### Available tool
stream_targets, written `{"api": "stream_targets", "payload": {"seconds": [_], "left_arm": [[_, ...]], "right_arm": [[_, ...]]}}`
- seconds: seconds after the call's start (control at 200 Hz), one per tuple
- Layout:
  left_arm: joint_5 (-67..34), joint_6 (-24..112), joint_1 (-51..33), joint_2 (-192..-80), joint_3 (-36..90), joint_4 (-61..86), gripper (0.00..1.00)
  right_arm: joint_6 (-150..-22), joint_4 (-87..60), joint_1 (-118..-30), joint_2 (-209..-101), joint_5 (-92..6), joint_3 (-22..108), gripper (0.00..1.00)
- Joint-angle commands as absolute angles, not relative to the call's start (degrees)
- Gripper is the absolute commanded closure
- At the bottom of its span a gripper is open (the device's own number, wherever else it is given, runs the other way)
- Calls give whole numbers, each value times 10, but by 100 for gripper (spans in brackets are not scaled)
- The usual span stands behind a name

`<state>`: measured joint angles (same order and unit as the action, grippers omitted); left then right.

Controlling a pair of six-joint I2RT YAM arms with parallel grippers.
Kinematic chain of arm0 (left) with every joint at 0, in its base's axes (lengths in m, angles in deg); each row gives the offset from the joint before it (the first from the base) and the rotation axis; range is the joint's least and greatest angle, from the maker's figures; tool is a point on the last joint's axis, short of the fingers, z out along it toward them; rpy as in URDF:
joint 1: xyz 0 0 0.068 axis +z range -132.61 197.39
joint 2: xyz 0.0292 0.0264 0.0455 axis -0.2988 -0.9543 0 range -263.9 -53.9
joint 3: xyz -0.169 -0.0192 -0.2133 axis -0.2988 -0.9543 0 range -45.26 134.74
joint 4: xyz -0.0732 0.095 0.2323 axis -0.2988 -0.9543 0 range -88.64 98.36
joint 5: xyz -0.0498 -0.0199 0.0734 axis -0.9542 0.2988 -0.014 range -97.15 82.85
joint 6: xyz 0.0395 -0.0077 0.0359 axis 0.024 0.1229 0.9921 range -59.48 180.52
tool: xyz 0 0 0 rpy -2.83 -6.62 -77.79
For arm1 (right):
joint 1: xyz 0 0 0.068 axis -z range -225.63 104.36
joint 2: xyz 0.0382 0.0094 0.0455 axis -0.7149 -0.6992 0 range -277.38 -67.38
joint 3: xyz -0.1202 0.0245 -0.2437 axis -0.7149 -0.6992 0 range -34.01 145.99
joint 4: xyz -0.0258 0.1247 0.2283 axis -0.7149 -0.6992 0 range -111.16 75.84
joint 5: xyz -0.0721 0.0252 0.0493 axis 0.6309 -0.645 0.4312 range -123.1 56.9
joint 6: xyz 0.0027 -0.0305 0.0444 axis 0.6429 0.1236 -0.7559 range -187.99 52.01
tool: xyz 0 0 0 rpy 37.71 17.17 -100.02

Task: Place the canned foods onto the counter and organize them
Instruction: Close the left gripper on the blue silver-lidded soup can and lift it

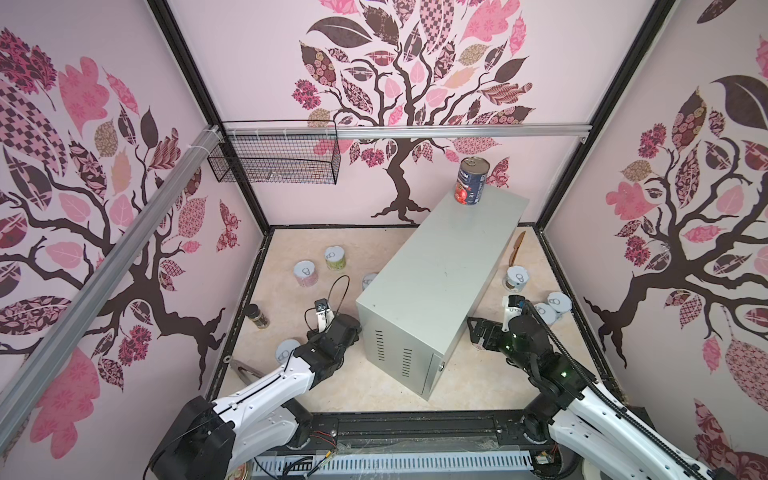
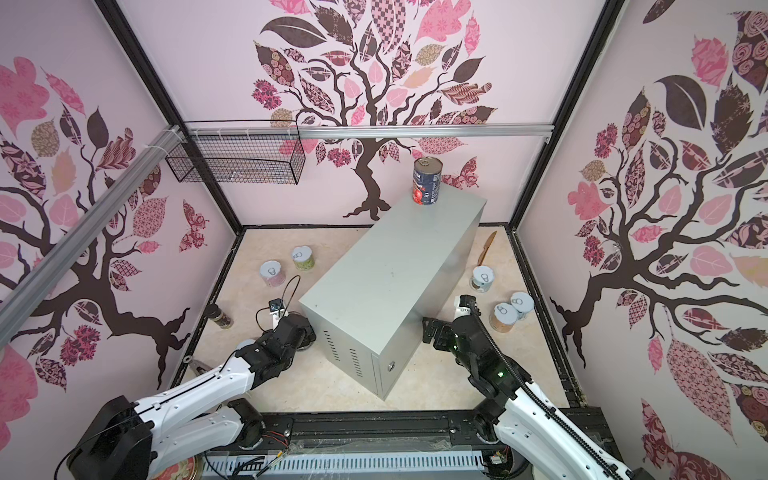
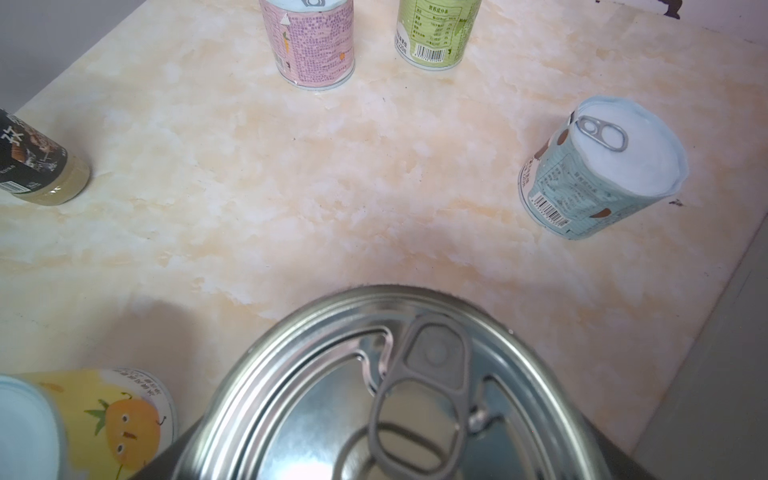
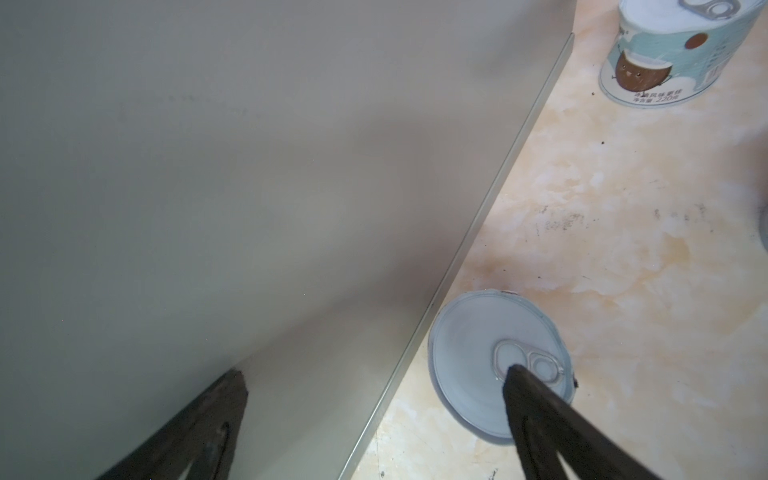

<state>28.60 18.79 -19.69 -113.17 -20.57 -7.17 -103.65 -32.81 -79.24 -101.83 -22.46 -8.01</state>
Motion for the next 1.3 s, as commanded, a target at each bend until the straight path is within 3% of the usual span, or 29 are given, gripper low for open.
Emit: {"api": "stream_targets", "payload": {"seconds": [0.0,0.42,1.04,1.295], "left_arm": [[306,207,-200,-1104,-167,-110,31],[305,277,-200,-1060,-12,-241,40],[268,455,-200,-1125,433,-441,40],[158,500,-200,-1224,632,-527,41]], "right_arm": [[-1022,-306,-796,-1016,-249,-61,0],[-1005,-329,-796,-1015,-265,-27,0],[-958,-401,-796,-1039,-301,86,0],[-931,-419,-796,-1018,-315,98,0]]}}
